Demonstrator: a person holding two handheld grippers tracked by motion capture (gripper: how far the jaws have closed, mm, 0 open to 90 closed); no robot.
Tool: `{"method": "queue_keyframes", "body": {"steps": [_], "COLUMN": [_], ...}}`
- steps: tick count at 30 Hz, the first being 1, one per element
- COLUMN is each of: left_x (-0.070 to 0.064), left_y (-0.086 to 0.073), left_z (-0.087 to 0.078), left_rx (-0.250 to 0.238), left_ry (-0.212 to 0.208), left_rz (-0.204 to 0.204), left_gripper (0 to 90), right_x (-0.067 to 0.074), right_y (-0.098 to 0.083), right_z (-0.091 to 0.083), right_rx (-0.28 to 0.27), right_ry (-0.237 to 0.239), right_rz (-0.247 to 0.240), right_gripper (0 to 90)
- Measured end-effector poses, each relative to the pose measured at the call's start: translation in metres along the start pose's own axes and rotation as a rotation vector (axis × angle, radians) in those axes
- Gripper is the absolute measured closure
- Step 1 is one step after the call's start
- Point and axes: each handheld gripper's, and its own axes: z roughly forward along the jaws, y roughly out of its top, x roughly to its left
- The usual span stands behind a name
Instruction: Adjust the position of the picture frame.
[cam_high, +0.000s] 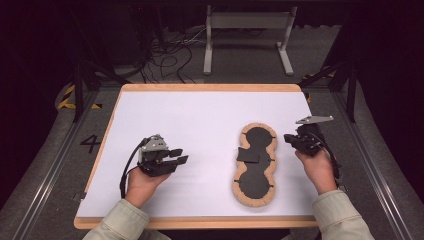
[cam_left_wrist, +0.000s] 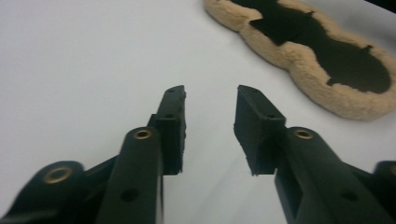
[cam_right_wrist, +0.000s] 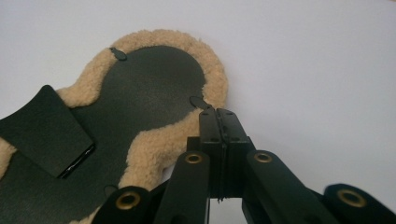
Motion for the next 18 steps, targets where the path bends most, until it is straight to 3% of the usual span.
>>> {"method": "queue_keyframes", "body": {"steps": [3,8,15,18], "left_x": [0.006,0.014,0.022,0.024], "left_y": [-0.009,-0.021,-0.032,-0.035], "left_z": [-0.008,-0.018,-0.027,-0.03], "left_rx": [-0.005,-0.009,0.007,0.003], "left_ry": [0.027,0.055,0.087,0.093], "left_rz": [-0.029,-0.058,-0.046,-0.062], "left_gripper": [59.8,58.9,56.4,55.9], "right_x": [-0.001,-0.004,-0.008,-0.007], "right_y": [0.005,0.011,0.011,0.011], "right_z": [0.015,0.034,0.052,0.056], "right_rx": [0.057,0.128,0.193,0.207], "right_ry": [-0.02,-0.04,-0.046,-0.035], "right_rz": [-0.015,-0.001,0.029,0.038], "right_gripper": [89.7,89.8,89.9,89.9]}}
